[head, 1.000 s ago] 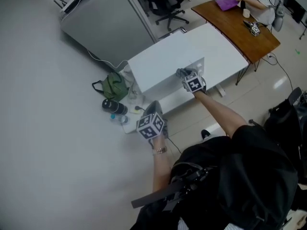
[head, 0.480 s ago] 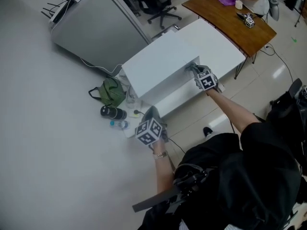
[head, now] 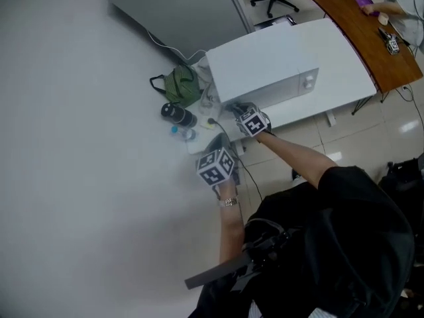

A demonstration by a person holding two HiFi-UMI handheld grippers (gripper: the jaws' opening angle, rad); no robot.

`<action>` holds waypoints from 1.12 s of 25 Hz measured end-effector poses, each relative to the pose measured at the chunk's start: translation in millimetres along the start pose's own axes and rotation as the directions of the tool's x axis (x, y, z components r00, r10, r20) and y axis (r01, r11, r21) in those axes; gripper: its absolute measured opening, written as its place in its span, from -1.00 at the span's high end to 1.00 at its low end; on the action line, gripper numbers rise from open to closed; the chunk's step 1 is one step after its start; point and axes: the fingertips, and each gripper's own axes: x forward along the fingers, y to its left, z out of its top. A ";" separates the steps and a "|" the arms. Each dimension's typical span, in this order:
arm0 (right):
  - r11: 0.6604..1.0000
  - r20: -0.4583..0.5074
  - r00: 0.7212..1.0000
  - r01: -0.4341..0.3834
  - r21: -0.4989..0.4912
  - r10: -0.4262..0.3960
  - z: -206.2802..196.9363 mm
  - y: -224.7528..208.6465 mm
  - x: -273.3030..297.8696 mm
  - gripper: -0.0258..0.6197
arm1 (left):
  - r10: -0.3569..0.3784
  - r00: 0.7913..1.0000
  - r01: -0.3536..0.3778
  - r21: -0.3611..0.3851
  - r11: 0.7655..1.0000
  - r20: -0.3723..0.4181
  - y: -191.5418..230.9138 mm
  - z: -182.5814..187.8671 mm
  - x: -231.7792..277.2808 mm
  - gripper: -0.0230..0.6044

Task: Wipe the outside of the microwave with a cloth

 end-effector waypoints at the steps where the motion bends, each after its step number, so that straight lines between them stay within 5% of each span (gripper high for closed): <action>1: 1.000 -0.013 1.000 0.000 0.005 0.000 -1.6 2.1 7.4 0.81 | 0.005 1.000 -0.005 0.001 1.000 0.000 0.2 0.2 -2.2 0.95; 10: 0.994 -0.049 0.993 0.108 0.009 -0.107 -17.1 -94.3 -38.5 0.81 | -0.061 0.997 0.061 0.008 0.998 -0.041 -31.4 -15.4 10.3 0.95; 15: 0.964 -0.043 0.964 0.264 0.031 -0.263 -11.1 -204.7 -99.7 0.81 | -0.154 0.988 0.154 -0.006 0.988 -0.022 -62.0 -5.3 32.1 0.95; 20: 0.916 -0.093 0.920 0.388 0.104 -0.380 -48.3 -262.0 -141.0 0.81 | -0.175 0.984 0.174 -0.006 0.985 -0.045 -69.2 -18.2 25.7 0.95; 23: 0.927 -0.091 0.935 0.353 0.124 -0.344 -52.6 -245.2 -132.7 0.81 | -0.164 0.986 0.163 -0.014 0.986 -0.033 -62.9 -15.6 26.7 0.95; 28: 0.988 -0.037 0.991 0.133 0.084 -0.130 -50.3 -130.4 -71.7 0.81 | -0.115 0.993 0.114 -0.017 0.993 -0.030 -45.0 -15.1 18.0 0.95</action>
